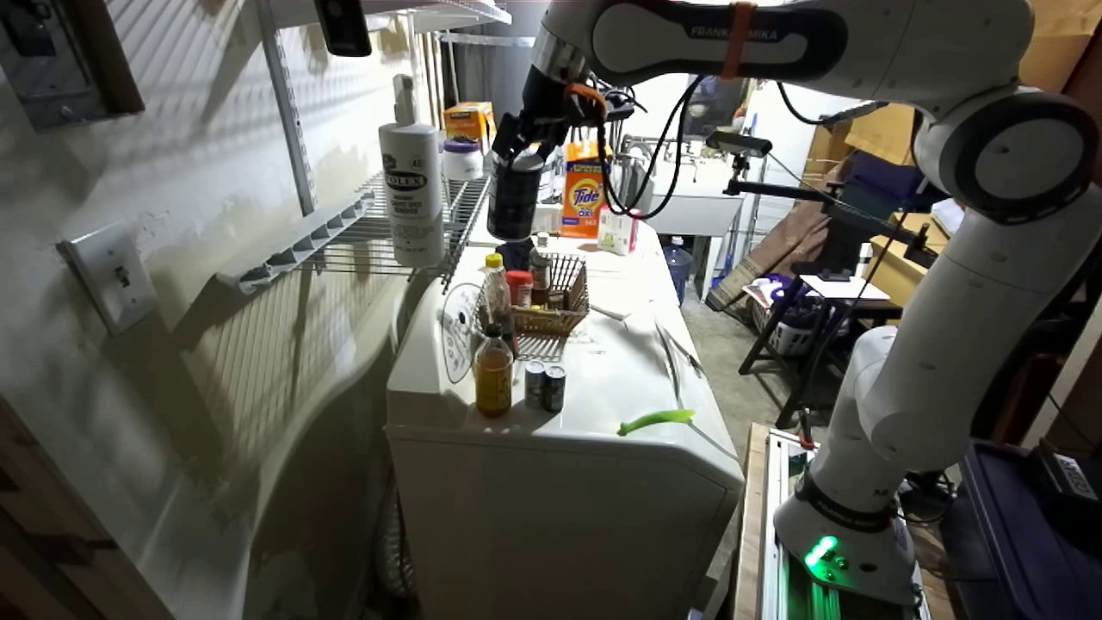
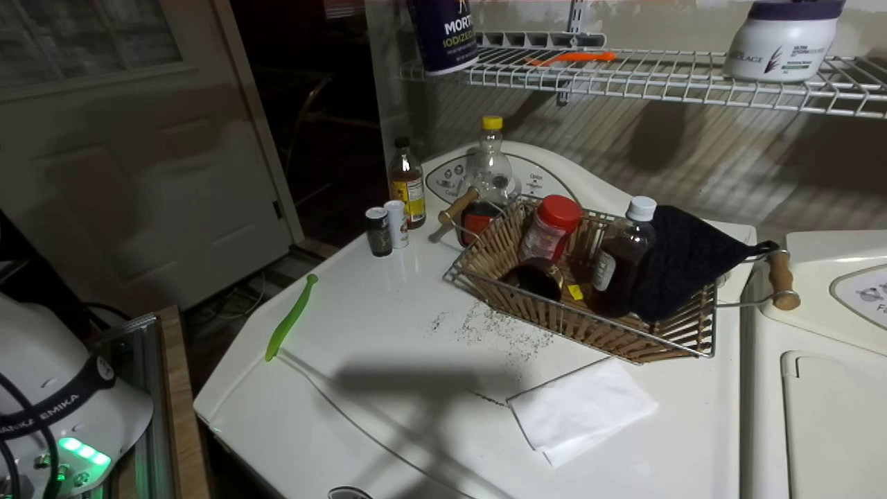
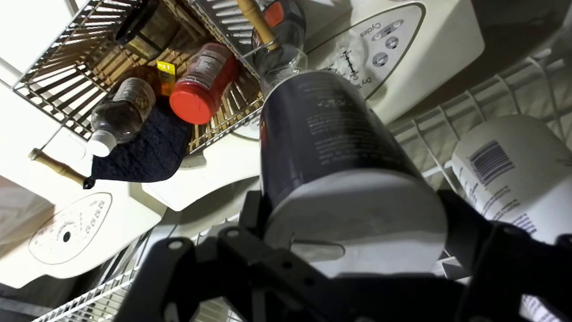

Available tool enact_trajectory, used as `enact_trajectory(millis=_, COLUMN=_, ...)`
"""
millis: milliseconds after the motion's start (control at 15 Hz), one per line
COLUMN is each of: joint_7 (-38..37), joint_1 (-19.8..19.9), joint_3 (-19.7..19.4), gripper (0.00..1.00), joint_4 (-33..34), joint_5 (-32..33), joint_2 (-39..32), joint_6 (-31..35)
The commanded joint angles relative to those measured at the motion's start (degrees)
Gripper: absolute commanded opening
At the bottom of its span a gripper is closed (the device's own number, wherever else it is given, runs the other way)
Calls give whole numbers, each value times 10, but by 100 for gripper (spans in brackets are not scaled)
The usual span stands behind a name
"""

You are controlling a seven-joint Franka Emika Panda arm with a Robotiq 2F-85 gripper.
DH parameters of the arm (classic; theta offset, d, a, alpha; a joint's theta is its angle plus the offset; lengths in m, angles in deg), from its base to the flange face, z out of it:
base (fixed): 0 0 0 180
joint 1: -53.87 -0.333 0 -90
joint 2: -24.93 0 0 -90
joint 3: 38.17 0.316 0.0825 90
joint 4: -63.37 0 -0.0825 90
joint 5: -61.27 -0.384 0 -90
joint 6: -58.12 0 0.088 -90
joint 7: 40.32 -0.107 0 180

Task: Pick up the bottle and put it on the shelf

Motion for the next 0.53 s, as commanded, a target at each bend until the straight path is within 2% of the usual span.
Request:
enact_trajectory(millis=0, joint_7=0, joint_1=1, joint_3=1, gripper=70, joint_4=3, joint_5=0, joint_2=-3, joint_6=-2)
enact_trajectory(millis=467, joint_7=29, joint_1=0, joint_3=-7, gripper=70, joint_4=35, joint_5=-29, joint_2=-50, joint_6=124)
